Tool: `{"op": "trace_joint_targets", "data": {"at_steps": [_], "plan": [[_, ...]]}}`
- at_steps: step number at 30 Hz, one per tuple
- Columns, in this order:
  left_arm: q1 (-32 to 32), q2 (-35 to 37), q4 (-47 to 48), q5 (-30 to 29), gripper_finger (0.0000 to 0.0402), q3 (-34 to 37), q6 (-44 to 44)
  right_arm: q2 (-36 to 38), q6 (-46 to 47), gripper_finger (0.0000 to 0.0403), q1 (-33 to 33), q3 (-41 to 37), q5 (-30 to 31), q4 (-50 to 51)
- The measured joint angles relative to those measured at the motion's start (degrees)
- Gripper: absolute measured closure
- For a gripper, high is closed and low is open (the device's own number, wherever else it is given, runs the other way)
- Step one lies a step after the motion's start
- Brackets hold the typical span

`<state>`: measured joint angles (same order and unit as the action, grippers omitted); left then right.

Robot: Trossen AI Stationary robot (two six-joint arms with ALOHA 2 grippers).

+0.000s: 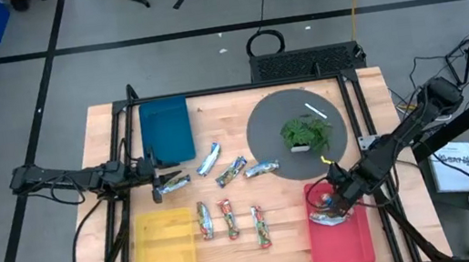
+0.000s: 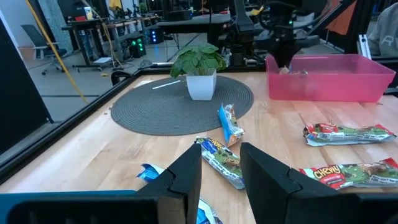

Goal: Pick and place Granola Bars by type
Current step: Put the yellow granola bar into the pink bin

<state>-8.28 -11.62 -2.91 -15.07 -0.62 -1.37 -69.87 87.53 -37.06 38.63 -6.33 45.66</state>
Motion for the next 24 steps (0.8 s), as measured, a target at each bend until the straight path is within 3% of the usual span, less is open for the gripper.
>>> {"op": "trace_joint_targets", "data": {"at_steps": [12,16,20,24], "plan": [[0.01,0.00,-0.09,0.00,0.0284,0.00,0.09,3.71,2.85,0.0376,2.21,-0.27,-0.99,-0.60],[0.00,0.00,-0.07,0.00,0.0284,0.00,0.15,6.79,3.26,0.0362,2.61,-0.27,1.76,-0.69],[-0.01,0.00,-0.06,0.00,0.0284,0.00,0.15,11.26,1.17,0.0354,2.61,-0.27,11.01,-2.05],[0.01,0.00,-0.08,0.00,0.0284,0.00,0.07,15.96,-13.51,0.0355,3.67,-0.29,26.28,-12.61]]}}
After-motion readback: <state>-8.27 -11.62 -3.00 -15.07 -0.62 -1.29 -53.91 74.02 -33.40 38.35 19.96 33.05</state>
